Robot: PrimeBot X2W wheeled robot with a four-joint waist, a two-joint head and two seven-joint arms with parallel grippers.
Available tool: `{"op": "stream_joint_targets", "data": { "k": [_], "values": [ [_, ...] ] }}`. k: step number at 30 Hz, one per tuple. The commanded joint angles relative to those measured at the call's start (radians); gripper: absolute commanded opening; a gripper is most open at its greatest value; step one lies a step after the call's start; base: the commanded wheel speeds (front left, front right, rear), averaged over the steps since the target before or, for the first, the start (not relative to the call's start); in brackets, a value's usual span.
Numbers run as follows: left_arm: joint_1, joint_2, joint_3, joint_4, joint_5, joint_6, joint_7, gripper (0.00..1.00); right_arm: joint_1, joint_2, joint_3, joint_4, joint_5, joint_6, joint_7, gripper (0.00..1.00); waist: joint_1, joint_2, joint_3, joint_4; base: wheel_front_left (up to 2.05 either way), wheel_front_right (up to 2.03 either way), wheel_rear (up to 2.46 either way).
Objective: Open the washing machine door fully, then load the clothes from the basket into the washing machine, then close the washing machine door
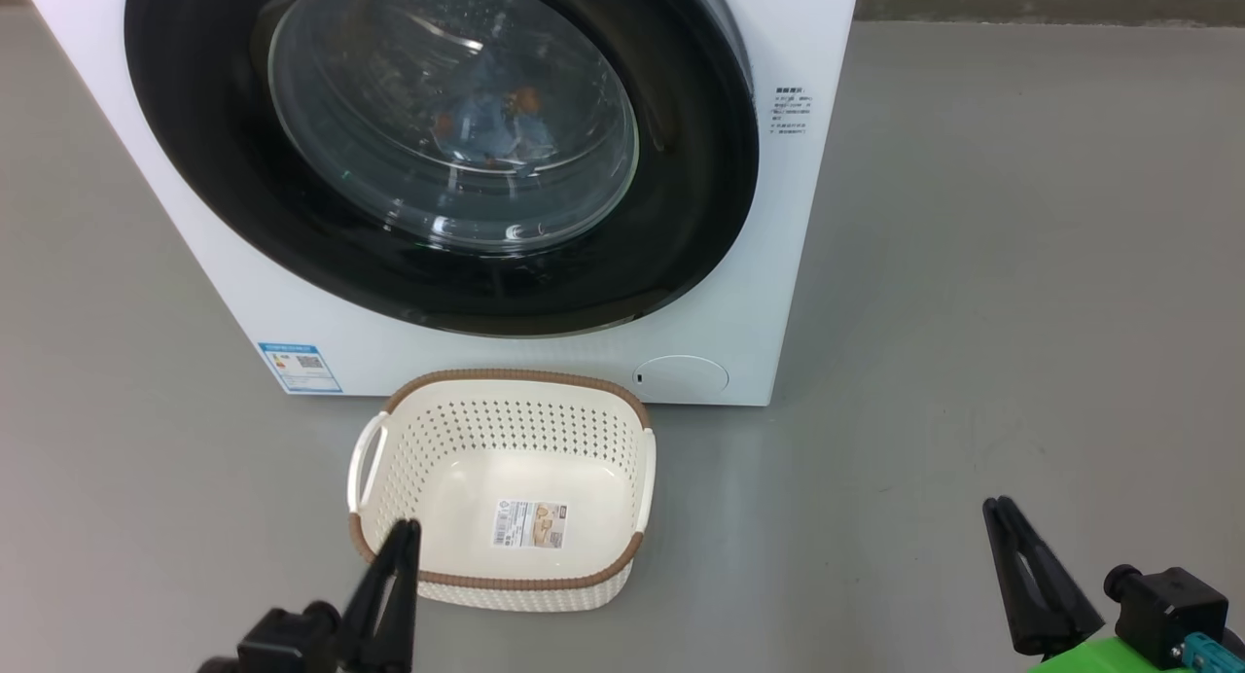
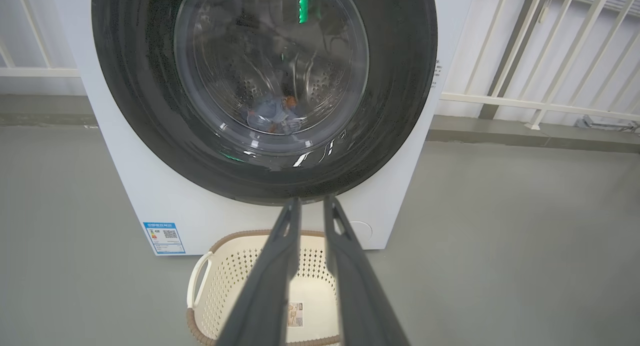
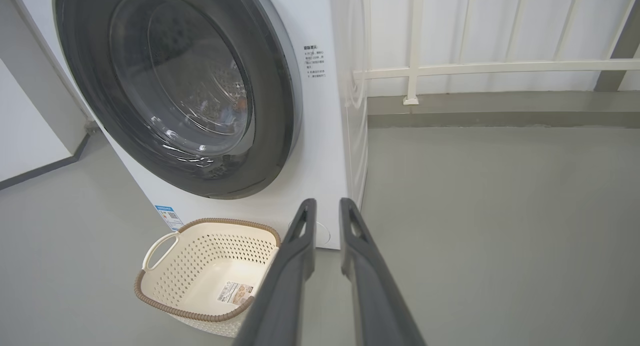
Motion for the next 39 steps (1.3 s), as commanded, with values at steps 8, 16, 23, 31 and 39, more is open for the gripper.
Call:
{"op": "stream_joint_targets", "data": {
  "k": [8, 16, 23, 31, 39],
  "values": [
    [-0.008, 0.002, 0.021, -0.003, -0.087, -0.008, 0.014, 0.0, -0.01, -0.006, 0.004, 0.006, 0.096, 0.0, 0.007, 0.0, 0.0019, 0.0, -0.004, -0.01, 0.0, 0.0, 0.0],
    [-0.017, 0.002, 0.042, 0.01, -0.175, -0.017, 0.029, 0.0, -0.028, -0.011, 0.008, 0.031, 0.192, 0.0, 0.014, 0.0, 0.0, 0.0, -0.003, -0.02, 0.0, 0.0, 0.0],
    [-0.023, 0.001, 0.061, 0.02, -0.251, -0.025, 0.043, 0.0, -0.042, -0.015, 0.01, 0.05, 0.275, 0.0, 0.022, 0.0, 0.0, 0.0, -0.005, -0.029, 0.0, 0.0, 0.0],
    [-0.029, 0.0, 0.08, 0.029, -0.326, -0.032, 0.056, 0.0, -0.055, -0.018, 0.012, 0.068, 0.358, -0.001, 0.03, 0.0, 0.0, 0.0, -0.006, -0.038, 0.0, 0.0, 0.0],
    [-0.035, -0.002, 0.104, 0.037, -0.412, -0.041, 0.073, 0.0, -0.069, -0.022, 0.013, 0.089, 0.451, -0.001, 0.039, 0.0, 0.0, 0.0, -0.007, -0.048, 0.0, 0.0, 0.0]
  ]
}}
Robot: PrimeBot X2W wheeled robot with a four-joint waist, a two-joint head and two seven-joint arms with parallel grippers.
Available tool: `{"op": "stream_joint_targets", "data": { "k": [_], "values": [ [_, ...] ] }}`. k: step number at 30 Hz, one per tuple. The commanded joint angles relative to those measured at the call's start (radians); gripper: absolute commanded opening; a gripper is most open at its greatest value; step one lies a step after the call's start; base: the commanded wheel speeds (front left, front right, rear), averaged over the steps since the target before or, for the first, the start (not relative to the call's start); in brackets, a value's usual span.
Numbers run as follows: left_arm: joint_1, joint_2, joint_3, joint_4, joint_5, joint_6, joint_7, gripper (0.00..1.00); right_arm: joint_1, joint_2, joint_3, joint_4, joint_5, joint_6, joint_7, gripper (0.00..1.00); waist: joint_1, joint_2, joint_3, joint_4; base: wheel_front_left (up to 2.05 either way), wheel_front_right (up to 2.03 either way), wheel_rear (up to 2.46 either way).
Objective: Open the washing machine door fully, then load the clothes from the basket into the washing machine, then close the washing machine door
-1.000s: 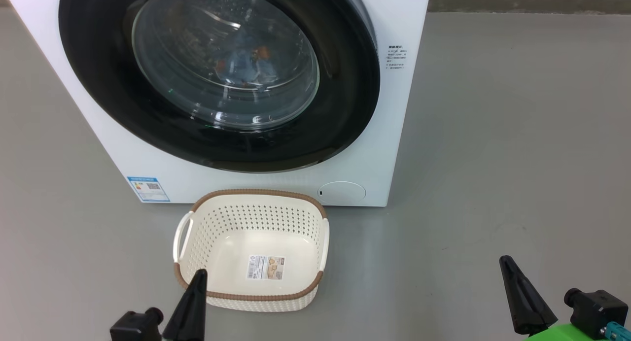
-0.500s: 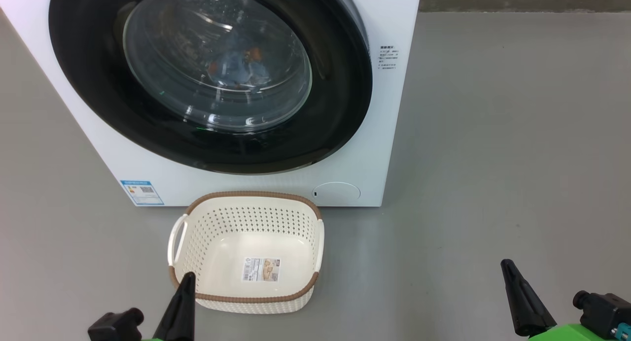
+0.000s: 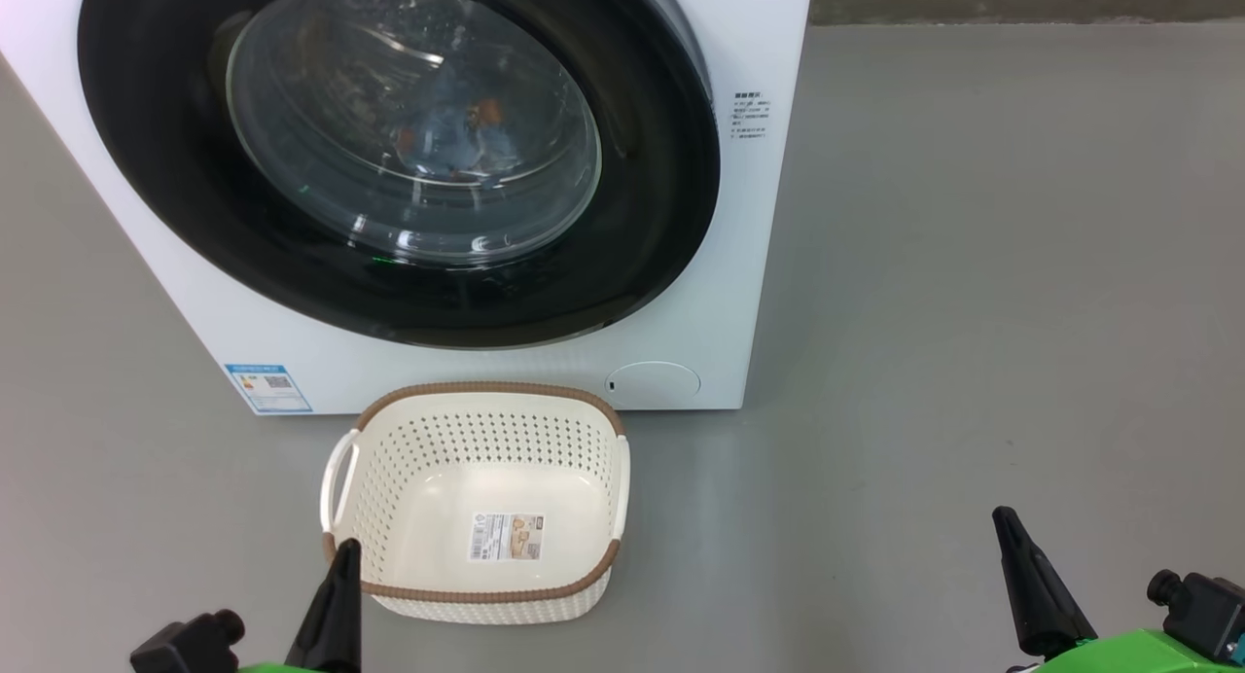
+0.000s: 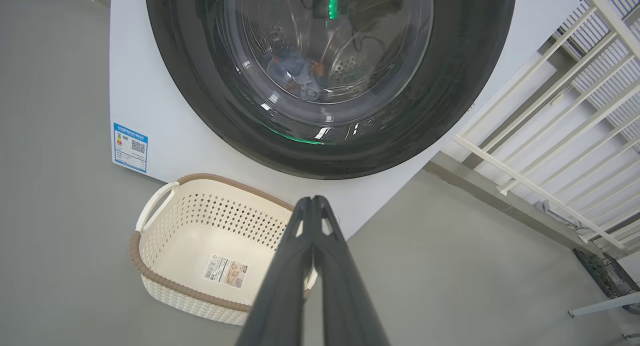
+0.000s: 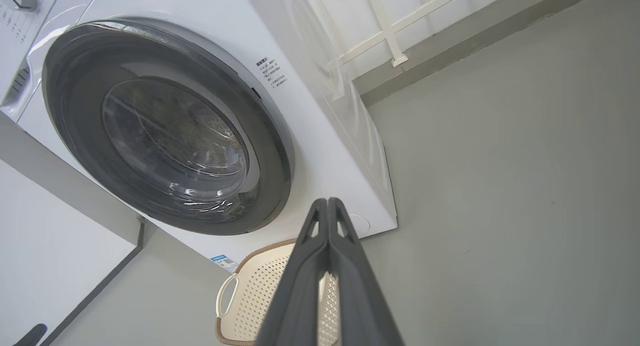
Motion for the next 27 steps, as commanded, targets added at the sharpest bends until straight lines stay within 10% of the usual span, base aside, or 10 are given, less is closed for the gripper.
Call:
{"op": "stream_joint_targets", "data": {
  "k": [1, 27],
  "values": [
    [-0.048, 0.007, 0.026, -0.017, -0.032, -0.013, 0.005, 0.0, -0.041, -0.013, 0.01, -0.016, 0.031, -0.001, 0.004, 0.0, -0.0002, 0.0, 0.0, -0.002, 0.0, 0.0, 0.0],
    [-0.069, -0.004, 0.108, 0.013, -0.316, -0.043, 0.064, 0.0, -0.091, -0.02, 0.008, 0.055, 0.343, -0.001, 0.041, 0.0, -0.0002, 0.0, -0.006, -0.036, 0.0, 0.0, 0.0]
  ]
}}
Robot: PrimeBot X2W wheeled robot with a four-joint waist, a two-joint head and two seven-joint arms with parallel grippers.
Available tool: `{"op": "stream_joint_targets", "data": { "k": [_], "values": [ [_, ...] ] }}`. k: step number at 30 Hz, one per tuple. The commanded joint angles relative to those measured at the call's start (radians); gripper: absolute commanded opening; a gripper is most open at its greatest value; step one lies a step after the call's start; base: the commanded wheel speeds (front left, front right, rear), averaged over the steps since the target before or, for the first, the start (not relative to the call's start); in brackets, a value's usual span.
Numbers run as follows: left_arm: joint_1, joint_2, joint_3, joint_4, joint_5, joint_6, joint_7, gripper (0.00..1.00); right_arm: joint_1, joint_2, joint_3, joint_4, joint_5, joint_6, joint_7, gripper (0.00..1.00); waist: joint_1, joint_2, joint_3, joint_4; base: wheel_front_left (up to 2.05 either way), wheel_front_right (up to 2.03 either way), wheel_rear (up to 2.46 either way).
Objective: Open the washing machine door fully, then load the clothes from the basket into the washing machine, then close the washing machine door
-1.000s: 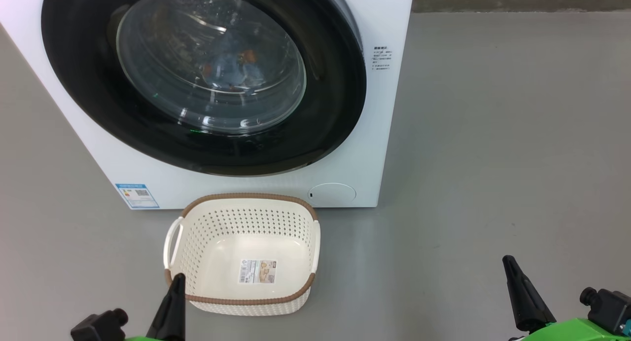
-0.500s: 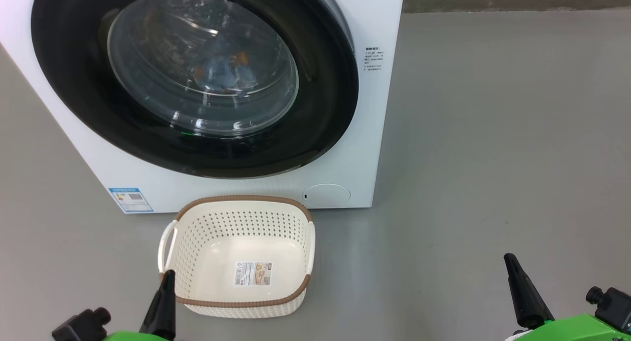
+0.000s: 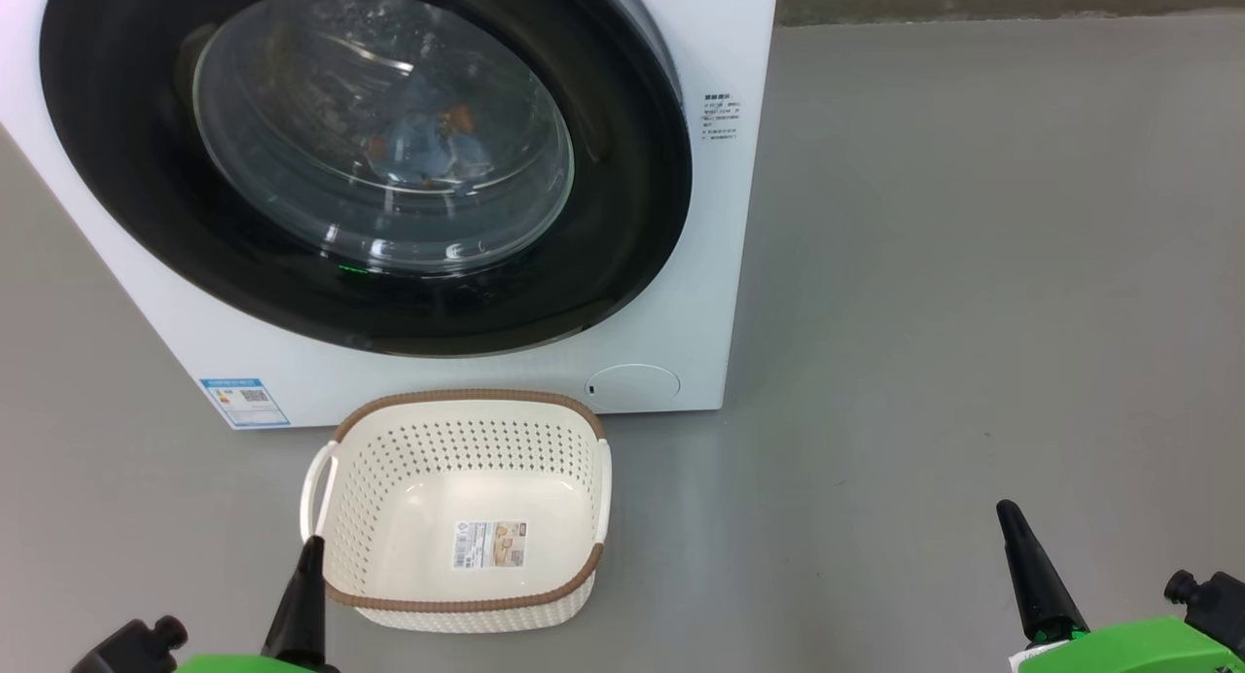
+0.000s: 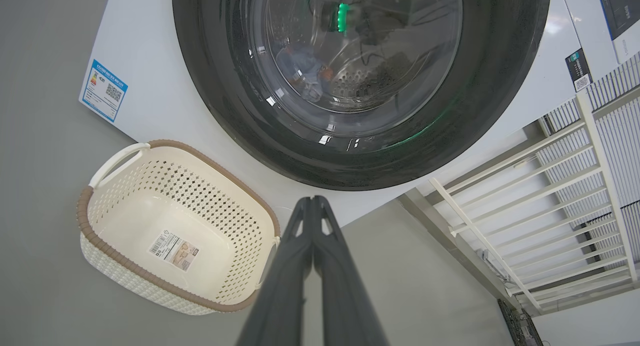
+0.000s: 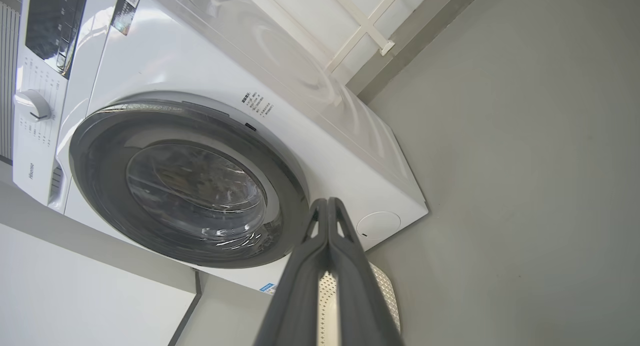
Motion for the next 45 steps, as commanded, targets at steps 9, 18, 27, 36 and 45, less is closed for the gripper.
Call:
{"op": "stream_joint_targets", "data": {
  "k": [9, 18, 27, 36, 45],
  "values": [
    [-0.055, 0.006, 0.053, -0.009, -0.104, -0.018, 0.022, 0.0, -0.064, -0.016, 0.009, 0.002, 0.113, -0.001, 0.018, 0.0, -0.0001, 0.0, -0.002, -0.011, 0.0, 0.0, 0.0],
    [-0.062, 0.001, 0.082, 0.001, -0.197, -0.028, 0.043, 0.0, -0.081, -0.017, 0.006, 0.026, 0.215, -0.002, 0.031, 0.0, -0.0001, 0.0, -0.004, -0.023, 0.0, 0.0, 0.0],
    [-0.069, -0.004, 0.112, 0.011, -0.291, -0.037, 0.065, 0.0, -0.098, -0.018, 0.004, 0.05, 0.318, -0.002, 0.045, 0.0, -0.0001, 0.0, -0.005, -0.034, 0.0, 0.0, 0.0],
    [-0.076, -0.009, 0.142, 0.022, -0.384, -0.047, 0.086, 0.0, -0.115, -0.018, 0.001, 0.074, 0.42, -0.002, 0.06, 0.0, -0.0001, 0.0, -0.007, -0.046, 0.0, 0.0, 0.0],
    [-0.083, -0.015, 0.172, 0.032, -0.476, -0.057, 0.108, 0.0, -0.132, -0.019, -0.003, 0.097, 0.521, -0.002, 0.074, 0.0, -0.0001, 0.0, -0.009, -0.057, 0.0, 0.0, 0.0]
  ]
}}
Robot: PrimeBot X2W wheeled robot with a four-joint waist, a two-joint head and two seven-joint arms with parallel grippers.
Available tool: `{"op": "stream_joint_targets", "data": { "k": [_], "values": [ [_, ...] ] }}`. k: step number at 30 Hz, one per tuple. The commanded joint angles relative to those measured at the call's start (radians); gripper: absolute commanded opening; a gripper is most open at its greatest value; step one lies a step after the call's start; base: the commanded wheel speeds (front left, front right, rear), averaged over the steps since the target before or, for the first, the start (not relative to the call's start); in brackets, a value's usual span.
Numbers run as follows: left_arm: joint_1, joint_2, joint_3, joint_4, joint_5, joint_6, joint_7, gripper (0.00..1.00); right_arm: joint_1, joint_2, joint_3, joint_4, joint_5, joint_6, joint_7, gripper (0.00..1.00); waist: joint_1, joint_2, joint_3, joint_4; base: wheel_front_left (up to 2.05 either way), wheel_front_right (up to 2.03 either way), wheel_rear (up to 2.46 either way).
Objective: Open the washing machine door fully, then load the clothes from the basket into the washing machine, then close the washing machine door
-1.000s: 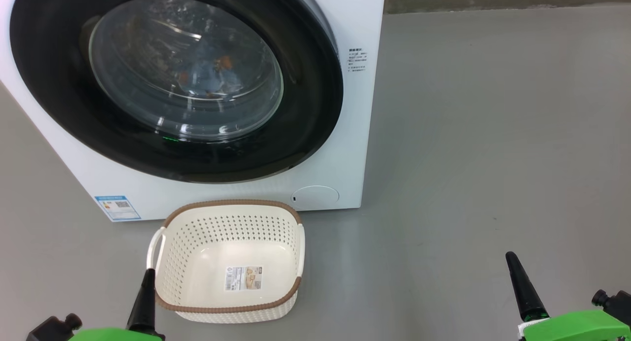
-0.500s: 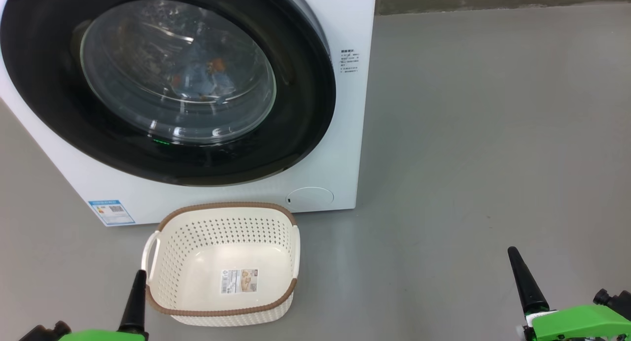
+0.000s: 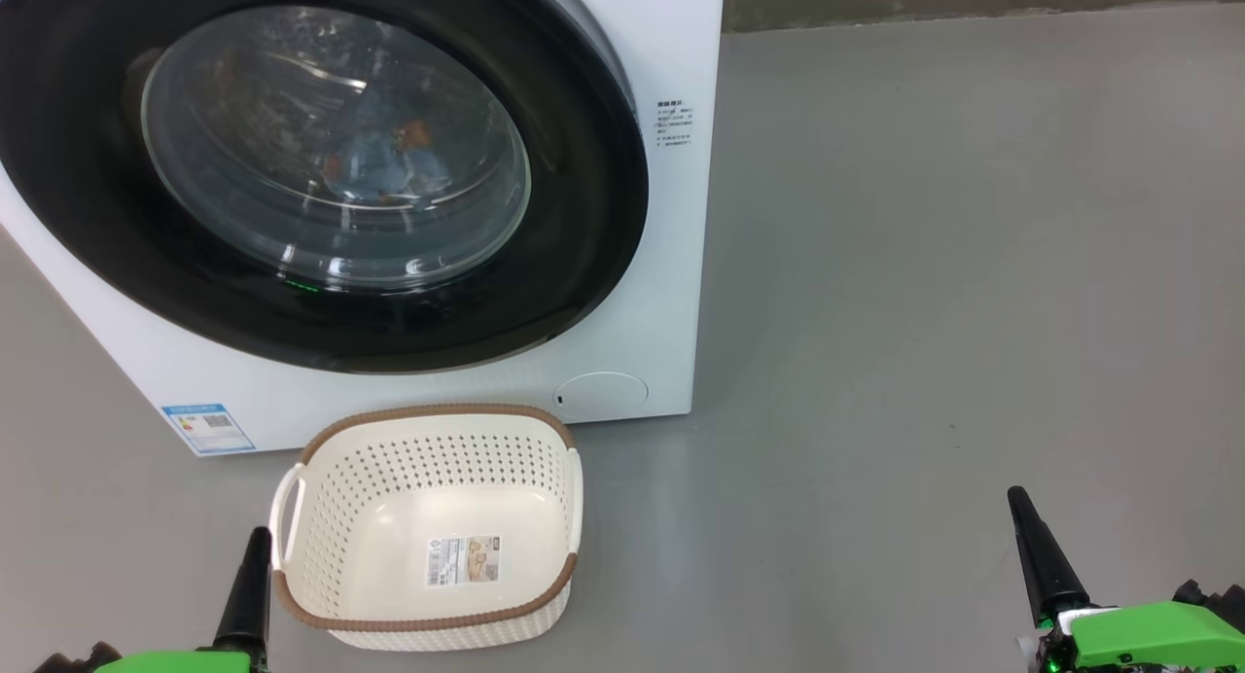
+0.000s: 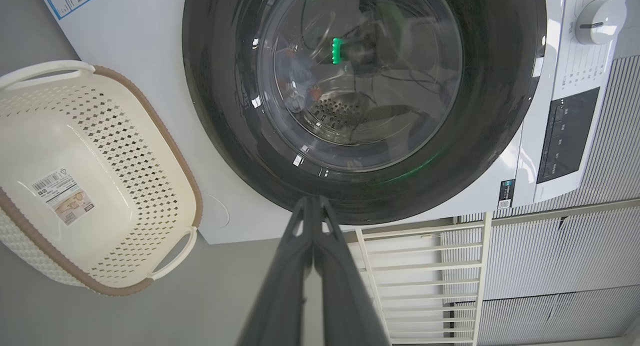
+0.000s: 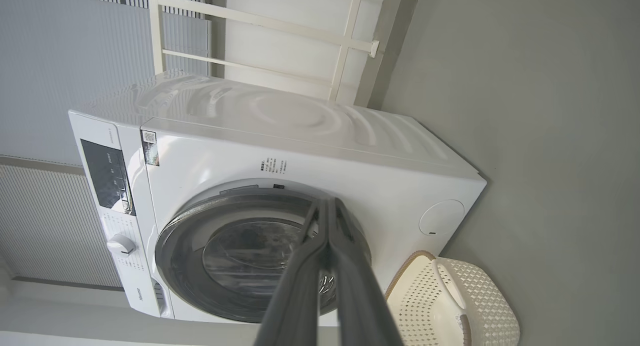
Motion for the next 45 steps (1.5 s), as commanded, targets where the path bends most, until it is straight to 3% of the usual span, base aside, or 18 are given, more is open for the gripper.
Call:
{"op": "stream_joint_targets", "data": {
  "k": [1, 16, 45],
  "values": [
    [-0.045, 0.012, 0.041, -0.015, -0.038, -0.014, 0.012, 0.0, -0.055, -0.012, 0.016, -0.015, 0.04, -0.001, 0.009, 0.0, 0.0, 0.0, -0.001, -0.003, 0.0, 0.0, 0.0],
    [-0.057, 0.003, 0.089, 0.001, -0.182, -0.029, 0.047, 0.0, -0.082, -0.012, 0.01, 0.023, 0.197, -0.001, 0.032, 0.0, 0.0, 0.0, -0.003, -0.021, 0.0, 0.0, 0.0],
    [-0.058, -0.003, 0.098, 0.002, -0.177, -0.03, 0.054, 0.0, -0.083, -0.005, 0.001, 0.024, 0.192, -0.001, 0.04, 0.0, 0.0, 0.0, -0.003, -0.021, 0.0, 0.0, 0.0]
  ]
}}
